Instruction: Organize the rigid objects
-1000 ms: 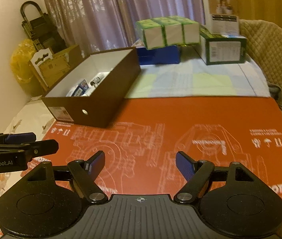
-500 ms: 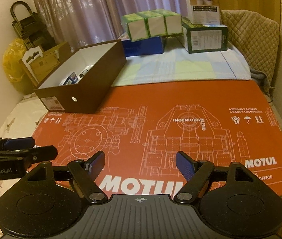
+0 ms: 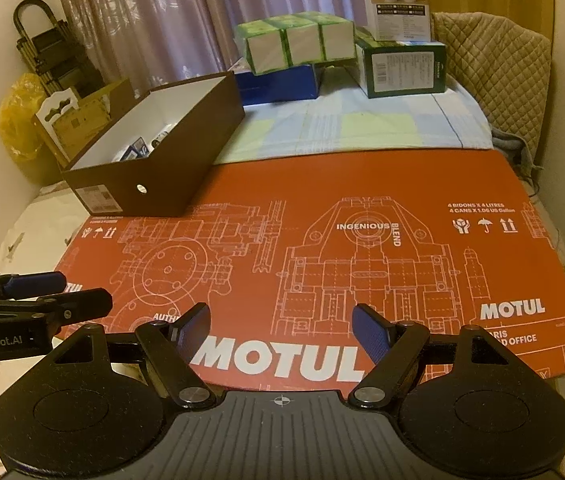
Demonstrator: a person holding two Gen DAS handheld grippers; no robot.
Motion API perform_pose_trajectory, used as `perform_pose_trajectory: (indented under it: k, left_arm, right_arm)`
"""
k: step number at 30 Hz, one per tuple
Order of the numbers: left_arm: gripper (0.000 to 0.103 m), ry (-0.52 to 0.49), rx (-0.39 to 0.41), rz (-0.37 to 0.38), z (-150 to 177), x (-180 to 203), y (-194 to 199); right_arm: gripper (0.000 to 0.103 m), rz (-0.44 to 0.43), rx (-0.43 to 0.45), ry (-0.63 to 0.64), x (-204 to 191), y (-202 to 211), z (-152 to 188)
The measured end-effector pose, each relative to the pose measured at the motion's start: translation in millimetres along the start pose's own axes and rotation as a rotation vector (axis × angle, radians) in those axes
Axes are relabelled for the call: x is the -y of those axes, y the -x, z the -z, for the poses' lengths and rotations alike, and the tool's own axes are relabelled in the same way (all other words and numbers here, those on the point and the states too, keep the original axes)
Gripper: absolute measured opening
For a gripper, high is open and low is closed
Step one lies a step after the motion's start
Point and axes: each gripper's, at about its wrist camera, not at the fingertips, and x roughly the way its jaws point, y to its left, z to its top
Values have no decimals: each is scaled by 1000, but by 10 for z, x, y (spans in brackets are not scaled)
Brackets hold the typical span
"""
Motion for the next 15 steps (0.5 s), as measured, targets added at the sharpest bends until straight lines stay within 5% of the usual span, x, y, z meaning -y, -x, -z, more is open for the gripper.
perform_pose_trajectory:
  k: [15]
  left_arm:
    - [72, 2, -6, -2, 34, 51, -21]
  right_arm:
    - [75, 2, -5, 1, 22, 8, 26]
